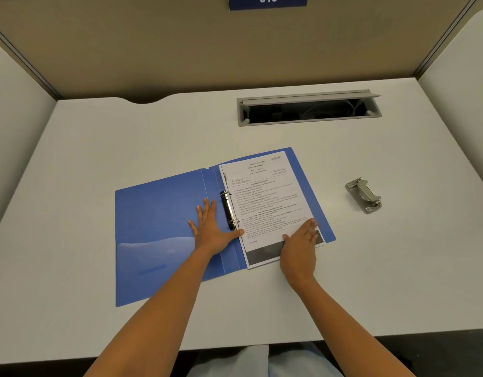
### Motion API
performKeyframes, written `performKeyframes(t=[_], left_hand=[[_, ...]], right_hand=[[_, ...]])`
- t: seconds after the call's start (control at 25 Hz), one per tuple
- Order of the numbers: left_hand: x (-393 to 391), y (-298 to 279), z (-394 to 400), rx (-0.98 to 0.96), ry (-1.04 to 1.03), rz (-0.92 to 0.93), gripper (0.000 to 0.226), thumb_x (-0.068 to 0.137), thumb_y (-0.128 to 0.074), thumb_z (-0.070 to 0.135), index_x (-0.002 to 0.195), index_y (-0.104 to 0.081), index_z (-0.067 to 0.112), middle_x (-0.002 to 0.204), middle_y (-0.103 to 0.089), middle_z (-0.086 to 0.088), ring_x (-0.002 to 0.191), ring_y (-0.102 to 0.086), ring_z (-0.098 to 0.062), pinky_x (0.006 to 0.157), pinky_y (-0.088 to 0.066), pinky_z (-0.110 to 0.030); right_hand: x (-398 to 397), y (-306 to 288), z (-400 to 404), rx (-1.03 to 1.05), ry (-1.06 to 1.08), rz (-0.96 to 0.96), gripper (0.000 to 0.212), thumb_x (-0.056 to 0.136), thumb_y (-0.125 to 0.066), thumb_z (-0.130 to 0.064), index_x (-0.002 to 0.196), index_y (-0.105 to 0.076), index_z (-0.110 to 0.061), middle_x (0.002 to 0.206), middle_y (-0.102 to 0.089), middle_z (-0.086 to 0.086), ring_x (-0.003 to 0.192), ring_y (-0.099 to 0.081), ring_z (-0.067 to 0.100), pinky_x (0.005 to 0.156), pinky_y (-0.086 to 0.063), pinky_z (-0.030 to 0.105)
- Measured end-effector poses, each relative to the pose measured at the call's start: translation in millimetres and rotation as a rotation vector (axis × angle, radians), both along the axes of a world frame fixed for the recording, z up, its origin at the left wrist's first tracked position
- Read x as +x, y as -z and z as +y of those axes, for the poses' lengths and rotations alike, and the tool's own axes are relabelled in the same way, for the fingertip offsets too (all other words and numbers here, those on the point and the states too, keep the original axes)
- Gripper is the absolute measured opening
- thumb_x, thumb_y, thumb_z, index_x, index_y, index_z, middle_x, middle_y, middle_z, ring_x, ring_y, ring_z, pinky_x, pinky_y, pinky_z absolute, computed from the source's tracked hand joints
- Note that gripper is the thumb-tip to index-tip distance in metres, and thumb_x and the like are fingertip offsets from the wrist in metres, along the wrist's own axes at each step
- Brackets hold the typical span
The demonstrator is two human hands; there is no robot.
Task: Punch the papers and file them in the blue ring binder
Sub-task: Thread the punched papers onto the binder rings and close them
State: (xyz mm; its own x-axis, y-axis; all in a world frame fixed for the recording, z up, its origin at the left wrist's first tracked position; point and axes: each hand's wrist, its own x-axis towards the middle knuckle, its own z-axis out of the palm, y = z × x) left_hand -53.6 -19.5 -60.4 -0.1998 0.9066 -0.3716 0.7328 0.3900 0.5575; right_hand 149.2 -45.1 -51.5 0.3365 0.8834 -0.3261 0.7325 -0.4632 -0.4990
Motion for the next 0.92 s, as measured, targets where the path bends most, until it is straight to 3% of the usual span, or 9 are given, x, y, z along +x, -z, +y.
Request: performKeyframes(t=[0.36, 0.44, 0.52, 0.6, 0.8, 0.92], left_hand=[[1.3, 0.0, -1.1, 0.005, 0.017, 0.049, 0.121, 0.071, -0.070, 0.066, 0.155, 0.005, 0.022, 0.163, 0.014, 0.002, 0.149, 0.017, -0.021, 0.116, 0.013, -0.053], [0.7, -0.3, -1.2, 0.001, 0.023, 0.051, 0.120, 0.071, -0.069, 0.066, 0.155, 0.005, 0.022, 0.163, 0.014, 0.002, 0.149, 0.017, -0.021, 0.116, 0.013, -0.052], [0.0, -1.0, -1.4, -0.002, 0.030, 0.058, 0.120, 0.071, -0.068, 0.067, 0.155, 0.005, 0.022, 0.163, 0.014, 0.002, 0.149, 0.017, -0.021, 0.116, 0.012, -0.052], [-0.6, -1.1, -1.5, -0.008, 0.038, 0.063, 0.120, 0.071, -0.067, 0.068, 0.155, 0.006, 0.022, 0.163, 0.015, 0.002, 0.149, 0.017, -0.021, 0.116, 0.012, -0.052], [0.4, -1.0, -1.7, -0.013, 0.048, 0.075, 0.120, 0.072, -0.066, 0.069, 0.155, 0.007, 0.023, 0.162, 0.016, 0.002, 0.149, 0.017, -0.021, 0.116, 0.012, -0.051], [-0.1, 0.6, -1.8, -0.005, 0.047, 0.079, 0.119, 0.072, -0.066, 0.069, 0.155, 0.006, 0.023, 0.163, 0.015, 0.002, 0.149, 0.017, -0.021, 0.117, 0.011, -0.051]], right_hand=[[12.0, -3.7, -2.0, 0.089, 0.012, 0.160, 0.085, 0.094, -0.054, -0.030, 0.151, 0.008, -0.018, 0.160, -0.008, 0.001, 0.141, -0.029, 0.028, 0.107, -0.037, 0.044], [14.4, -4.5, -2.9, 0.089, 0.033, 0.093, 0.088, 0.091, -0.058, -0.034, 0.151, 0.004, -0.017, 0.159, -0.013, 0.003, 0.141, -0.026, 0.031, 0.110, -0.032, 0.045], [14.8, -4.0, -8.1, 0.063, 0.036, 0.003, 0.092, 0.090, -0.058, -0.041, 0.151, 0.004, -0.013, 0.160, -0.007, 0.006, 0.145, -0.015, 0.031, 0.115, -0.019, 0.042], [13.8, -1.5, -15.2, 0.043, 0.042, 0.031, 0.093, 0.090, -0.056, -0.042, 0.151, 0.007, -0.010, 0.160, 0.000, 0.007, 0.147, -0.008, 0.028, 0.116, -0.014, 0.038], [17.0, -0.7, -10.3, 0.064, 0.059, 0.157, 0.091, 0.092, -0.058, -0.032, 0.151, 0.008, -0.013, 0.160, -0.003, 0.003, 0.146, -0.014, 0.027, 0.114, -0.024, 0.041], [15.6, -3.2, -9.1, 0.082, 0.057, 0.242, 0.087, 0.093, -0.056, -0.031, 0.151, 0.008, -0.021, 0.158, -0.016, 0.000, 0.137, -0.036, 0.030, 0.105, -0.038, 0.045]])
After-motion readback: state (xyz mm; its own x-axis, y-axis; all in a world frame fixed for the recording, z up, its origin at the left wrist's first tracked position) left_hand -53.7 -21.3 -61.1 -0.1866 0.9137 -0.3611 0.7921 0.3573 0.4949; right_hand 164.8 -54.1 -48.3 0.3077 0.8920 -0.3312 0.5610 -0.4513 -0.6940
